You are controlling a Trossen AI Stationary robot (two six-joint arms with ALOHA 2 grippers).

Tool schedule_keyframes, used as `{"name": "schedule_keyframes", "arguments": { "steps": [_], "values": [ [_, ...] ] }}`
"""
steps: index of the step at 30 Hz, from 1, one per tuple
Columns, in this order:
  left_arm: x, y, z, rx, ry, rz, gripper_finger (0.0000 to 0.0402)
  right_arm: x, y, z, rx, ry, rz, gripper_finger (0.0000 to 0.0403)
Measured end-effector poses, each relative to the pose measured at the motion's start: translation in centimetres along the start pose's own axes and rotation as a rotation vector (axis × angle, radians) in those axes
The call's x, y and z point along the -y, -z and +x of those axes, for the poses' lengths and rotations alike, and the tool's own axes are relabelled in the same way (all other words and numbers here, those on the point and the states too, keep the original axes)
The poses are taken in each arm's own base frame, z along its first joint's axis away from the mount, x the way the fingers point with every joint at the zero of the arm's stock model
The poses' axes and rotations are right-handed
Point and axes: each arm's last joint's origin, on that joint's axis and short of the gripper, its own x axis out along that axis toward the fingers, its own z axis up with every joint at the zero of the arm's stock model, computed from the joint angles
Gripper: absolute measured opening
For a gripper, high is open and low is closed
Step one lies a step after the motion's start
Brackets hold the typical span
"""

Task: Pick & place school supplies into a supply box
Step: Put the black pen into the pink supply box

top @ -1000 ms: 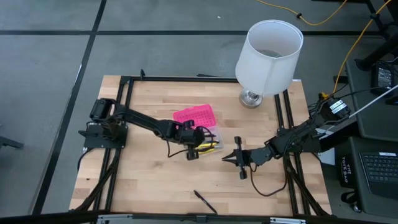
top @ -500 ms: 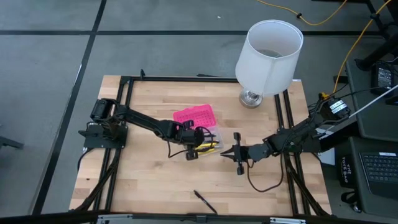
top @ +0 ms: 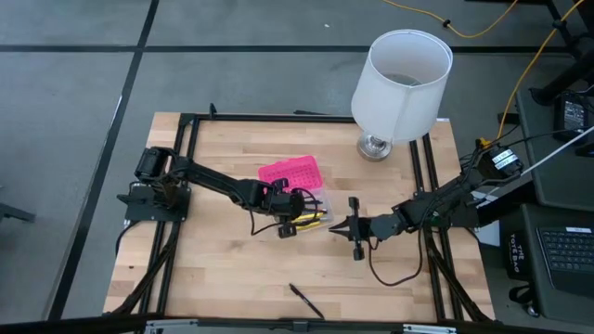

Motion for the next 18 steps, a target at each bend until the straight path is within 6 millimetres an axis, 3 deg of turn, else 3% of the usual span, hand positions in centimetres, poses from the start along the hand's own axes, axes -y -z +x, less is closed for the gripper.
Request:
{"name": "schedule_keyframes", "arguments": {
  "steps": [4,7,14,18],
  "values": [
    [0.0,0.2,-0.3,-0.028,0.042,0.027,0.0076,0.0,0.0,0.0,0.0,0.0,0.0,0.0023],
    [0.0,0.2,-1.7,-0.029,0.05,0.046,0.007,0.0,0.0,0.0,-0.003,0.0,-0.002,0.0023],
    [0.8,0.5,-8.8,0.109,-0.031,0.11,0.0016,0.0,0.0,0.0,-0.001,0.0,-0.003,0.0023],
    [2.5,2.7,-12.6,0.283,-0.047,0.136,0.0004,0.0,0.0,0.0,0.0,0.0,0.03,0.0023]
  ]
}}
